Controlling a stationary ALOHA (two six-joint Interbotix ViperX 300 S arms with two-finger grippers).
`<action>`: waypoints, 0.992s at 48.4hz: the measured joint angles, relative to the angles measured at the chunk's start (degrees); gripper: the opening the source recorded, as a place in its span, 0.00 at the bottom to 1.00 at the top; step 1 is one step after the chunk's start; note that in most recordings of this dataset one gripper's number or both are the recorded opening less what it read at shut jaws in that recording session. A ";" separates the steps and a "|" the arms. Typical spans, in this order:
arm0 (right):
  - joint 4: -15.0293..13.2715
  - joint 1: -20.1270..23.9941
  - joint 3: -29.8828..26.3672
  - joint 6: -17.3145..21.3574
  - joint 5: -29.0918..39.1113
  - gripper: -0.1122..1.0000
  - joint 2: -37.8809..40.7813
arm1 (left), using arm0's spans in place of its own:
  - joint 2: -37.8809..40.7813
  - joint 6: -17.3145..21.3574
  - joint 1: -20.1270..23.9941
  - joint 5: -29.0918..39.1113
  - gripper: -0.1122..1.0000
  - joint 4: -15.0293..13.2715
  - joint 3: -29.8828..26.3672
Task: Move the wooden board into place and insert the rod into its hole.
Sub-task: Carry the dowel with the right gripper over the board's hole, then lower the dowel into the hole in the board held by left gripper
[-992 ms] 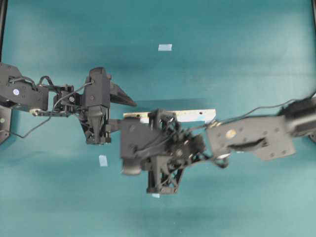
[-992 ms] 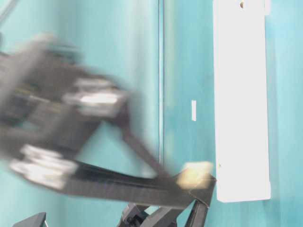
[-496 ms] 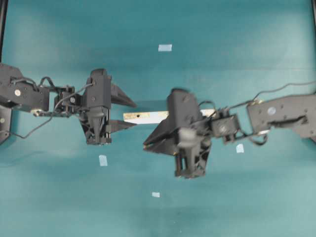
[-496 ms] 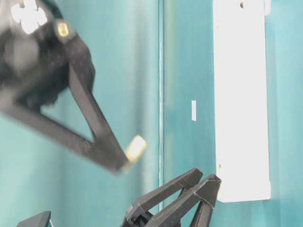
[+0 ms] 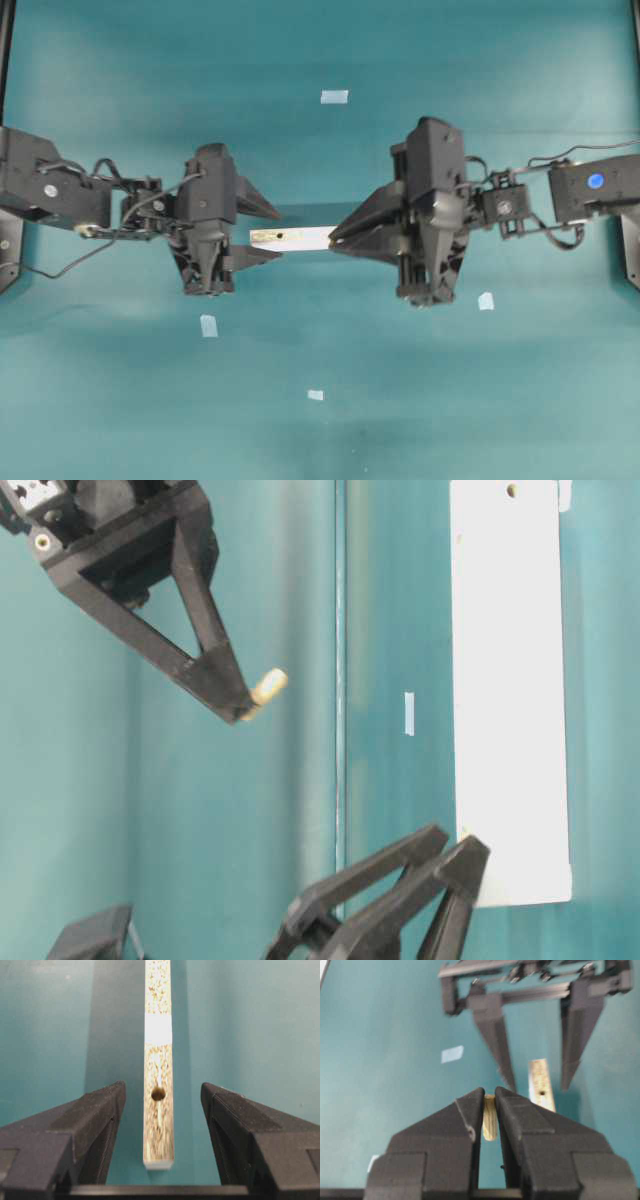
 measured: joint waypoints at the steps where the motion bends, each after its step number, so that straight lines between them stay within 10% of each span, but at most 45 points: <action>1: 0.00 -0.26 0.35 -0.09 -0.62 0.21 -0.18 | 0.44 0.00 0.00 0.00 0.65 0.00 -0.26; 48: 0.88 -6.59 18.98 -8.70 -32.08 0.21 -1.05 | 11.43 0.18 0.97 2.11 0.62 0.00 -7.47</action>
